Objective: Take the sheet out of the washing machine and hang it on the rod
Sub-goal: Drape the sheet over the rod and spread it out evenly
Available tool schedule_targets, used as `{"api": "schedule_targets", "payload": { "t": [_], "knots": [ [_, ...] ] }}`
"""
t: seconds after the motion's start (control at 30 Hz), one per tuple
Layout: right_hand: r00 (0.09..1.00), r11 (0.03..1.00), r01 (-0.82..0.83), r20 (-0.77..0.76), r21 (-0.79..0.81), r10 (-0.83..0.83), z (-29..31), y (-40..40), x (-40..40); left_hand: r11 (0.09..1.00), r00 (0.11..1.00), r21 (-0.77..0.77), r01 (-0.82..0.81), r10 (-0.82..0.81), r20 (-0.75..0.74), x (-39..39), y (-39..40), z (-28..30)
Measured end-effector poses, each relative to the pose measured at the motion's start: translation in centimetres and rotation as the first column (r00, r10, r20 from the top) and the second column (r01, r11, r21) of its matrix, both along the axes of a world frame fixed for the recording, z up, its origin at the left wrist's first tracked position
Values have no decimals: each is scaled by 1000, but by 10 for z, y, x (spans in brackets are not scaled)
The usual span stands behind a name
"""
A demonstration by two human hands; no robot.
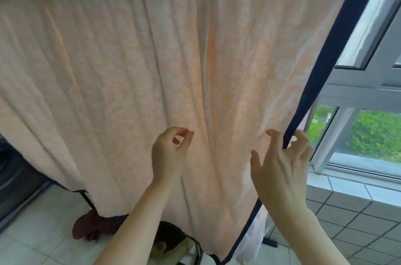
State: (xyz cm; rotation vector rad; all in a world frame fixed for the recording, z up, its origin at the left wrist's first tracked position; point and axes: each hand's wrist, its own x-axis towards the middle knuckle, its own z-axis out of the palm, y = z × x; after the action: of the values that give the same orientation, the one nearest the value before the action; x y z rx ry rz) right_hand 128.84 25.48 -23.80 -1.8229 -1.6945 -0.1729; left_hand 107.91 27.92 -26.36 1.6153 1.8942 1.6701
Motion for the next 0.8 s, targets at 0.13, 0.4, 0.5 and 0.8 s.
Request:
{"api": "schedule_targets", "payload": {
  "t": [0.13, 0.4, 0.5, 0.8],
  "knots": [
    [995, 959, 32, 97, -282, -4, 18, -5, -28, 998, 998, 11, -63, 63, -23, -49, 6, 12],
    [995, 940, 102, 50, -327, -91, 5, 21, -84, 954, 954, 28, -298, 299, -21, -157, 26, 25],
    [990, 954, 142, 50, -263, -133, -4, 29, -92, 906, 906, -26, -423, 423, 5, -199, 39, 29],
    [977, 985, 171, -127, -35, -174, -19, 43, -89, 925, 950, -218, -310, 310, -35, -258, 77, 20]
  ]
}}
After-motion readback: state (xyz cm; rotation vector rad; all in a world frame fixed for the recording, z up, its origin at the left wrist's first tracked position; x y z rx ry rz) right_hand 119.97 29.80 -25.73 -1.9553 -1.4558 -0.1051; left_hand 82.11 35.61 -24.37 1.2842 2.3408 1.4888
